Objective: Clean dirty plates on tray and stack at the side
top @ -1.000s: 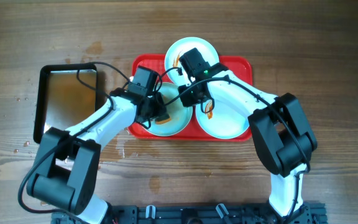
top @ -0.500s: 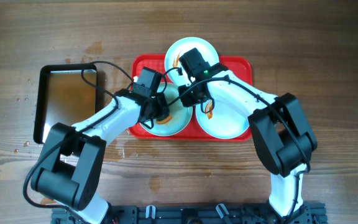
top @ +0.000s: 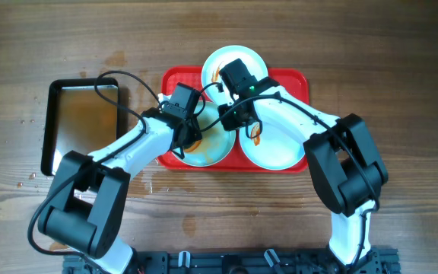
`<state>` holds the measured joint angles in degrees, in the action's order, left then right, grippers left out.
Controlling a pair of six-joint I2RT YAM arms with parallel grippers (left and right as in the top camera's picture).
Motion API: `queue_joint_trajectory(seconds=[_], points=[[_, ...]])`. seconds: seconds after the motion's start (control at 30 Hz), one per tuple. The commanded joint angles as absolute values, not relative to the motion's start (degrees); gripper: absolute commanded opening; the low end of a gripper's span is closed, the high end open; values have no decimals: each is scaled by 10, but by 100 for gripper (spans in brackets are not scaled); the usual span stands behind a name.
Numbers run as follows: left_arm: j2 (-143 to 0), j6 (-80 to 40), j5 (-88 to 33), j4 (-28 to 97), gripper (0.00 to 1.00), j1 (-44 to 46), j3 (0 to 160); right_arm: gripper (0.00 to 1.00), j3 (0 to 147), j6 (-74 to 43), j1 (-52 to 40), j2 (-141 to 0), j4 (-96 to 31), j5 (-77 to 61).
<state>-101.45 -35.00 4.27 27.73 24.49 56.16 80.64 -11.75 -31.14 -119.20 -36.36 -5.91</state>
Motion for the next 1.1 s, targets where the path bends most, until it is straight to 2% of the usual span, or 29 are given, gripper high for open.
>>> queue_joint_trajectory(seconds=[0.0, 0.13, 0.5, 0.83, 0.93, 1.07], points=[[-977, -349, 2, 280, 4, 242, 555, 16, 803, -120, -307, -1217, -371, -34], [-964, -352, -76, 246, 4, 242, 555, 16, 803, -121, -307, -1217, -371, -34], [-1048, -369, -130, 230, 4, 260, 555, 17, 803, -122, -307, -1217, -370, -34], [-1047, -364, 203, 324, 4, 271, 555, 17, 803, -121, -307, -1217, -371, -34], [-1025, -364, 243, 343, 4, 271, 555, 17, 803, -121, -307, -1217, -371, -34], [-981, -363, 225, 343, 4, 276, 555, 17, 803, -120, -307, -1217, -371, -34]])
